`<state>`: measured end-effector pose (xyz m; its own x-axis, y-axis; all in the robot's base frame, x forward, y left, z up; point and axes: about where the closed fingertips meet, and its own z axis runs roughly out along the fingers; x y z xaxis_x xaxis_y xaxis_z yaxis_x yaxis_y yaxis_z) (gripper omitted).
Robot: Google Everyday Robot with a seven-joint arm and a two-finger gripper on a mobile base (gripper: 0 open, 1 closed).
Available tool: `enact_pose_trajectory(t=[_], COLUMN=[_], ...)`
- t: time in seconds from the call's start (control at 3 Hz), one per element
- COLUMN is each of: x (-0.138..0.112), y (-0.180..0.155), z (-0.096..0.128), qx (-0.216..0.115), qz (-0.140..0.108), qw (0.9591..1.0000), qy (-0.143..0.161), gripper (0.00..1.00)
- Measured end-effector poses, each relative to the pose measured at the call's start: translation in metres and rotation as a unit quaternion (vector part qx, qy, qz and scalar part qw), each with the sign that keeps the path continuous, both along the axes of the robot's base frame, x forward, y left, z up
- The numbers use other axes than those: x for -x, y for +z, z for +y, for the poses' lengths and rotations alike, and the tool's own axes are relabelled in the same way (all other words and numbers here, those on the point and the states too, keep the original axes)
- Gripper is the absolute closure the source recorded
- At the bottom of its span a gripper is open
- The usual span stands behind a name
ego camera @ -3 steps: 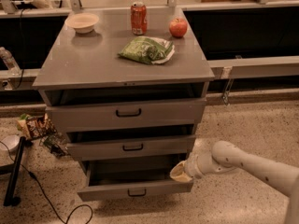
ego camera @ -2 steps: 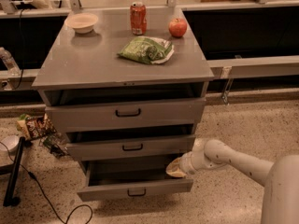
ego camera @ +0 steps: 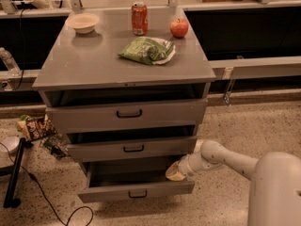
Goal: Open bottom drawer
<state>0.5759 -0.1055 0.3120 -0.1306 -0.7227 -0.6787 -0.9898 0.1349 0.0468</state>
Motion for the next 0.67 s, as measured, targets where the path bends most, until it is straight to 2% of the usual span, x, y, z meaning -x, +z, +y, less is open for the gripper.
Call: enact_pose_trajectory(t=[0.33, 0.67], x=[-0.001, -0.005], y=[-0.023, -0.05], z=[-0.001, 0.001], qx=[0.007, 0.021], qz=[0.016, 0.021], qw=[0.9998, 0.9995], qy=[0.009, 0.01], gripper=[1.0, 1.0])
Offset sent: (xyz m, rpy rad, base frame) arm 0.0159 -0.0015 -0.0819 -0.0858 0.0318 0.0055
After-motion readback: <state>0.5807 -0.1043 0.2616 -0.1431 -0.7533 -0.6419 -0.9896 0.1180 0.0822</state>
